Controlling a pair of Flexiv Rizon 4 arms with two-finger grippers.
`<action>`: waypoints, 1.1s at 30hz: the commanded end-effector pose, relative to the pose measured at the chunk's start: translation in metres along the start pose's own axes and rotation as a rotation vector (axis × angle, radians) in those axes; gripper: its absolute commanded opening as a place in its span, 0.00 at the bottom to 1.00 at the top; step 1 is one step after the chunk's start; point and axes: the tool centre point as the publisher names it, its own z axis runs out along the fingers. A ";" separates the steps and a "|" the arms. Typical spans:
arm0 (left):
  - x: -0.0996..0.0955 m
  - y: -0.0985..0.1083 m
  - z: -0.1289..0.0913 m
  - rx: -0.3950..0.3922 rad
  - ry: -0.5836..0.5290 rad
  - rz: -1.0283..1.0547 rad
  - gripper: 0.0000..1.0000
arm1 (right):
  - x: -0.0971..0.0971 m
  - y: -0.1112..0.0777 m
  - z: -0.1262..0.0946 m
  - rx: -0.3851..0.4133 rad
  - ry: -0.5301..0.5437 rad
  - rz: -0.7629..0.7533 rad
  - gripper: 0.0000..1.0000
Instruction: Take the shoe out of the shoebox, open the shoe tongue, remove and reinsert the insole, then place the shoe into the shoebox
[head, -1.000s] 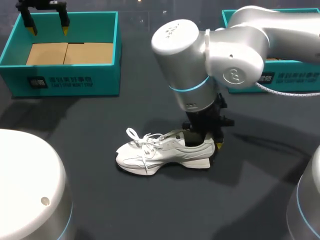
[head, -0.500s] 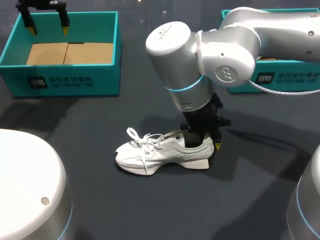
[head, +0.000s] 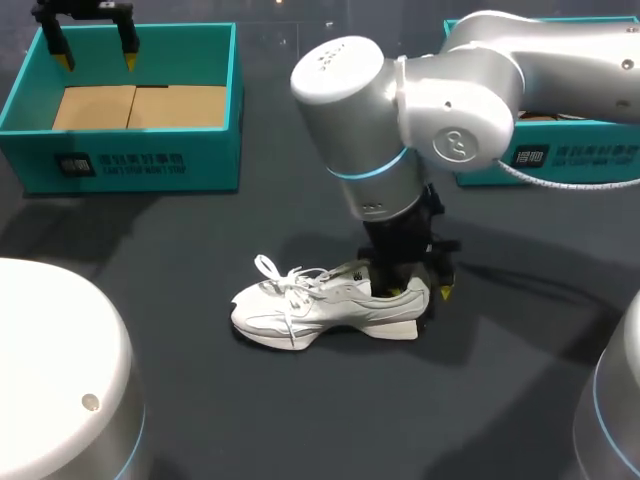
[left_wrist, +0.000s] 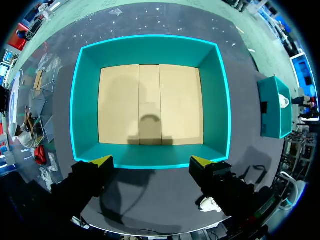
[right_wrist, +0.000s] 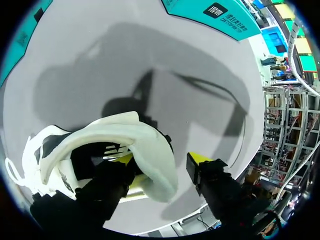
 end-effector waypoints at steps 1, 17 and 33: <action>0.000 0.000 0.000 -0.001 -0.001 0.000 1.00 | -0.016 -0.009 -0.012 -0.019 0.051 0.280 1.00; 0.000 0.000 0.000 -0.001 -0.001 0.000 1.00 | -0.041 -0.025 -0.098 -0.072 0.410 -0.143 1.00; 0.000 0.000 0.000 -0.001 -0.001 0.000 1.00 | -0.046 -0.034 -0.116 -0.166 0.610 -0.541 1.00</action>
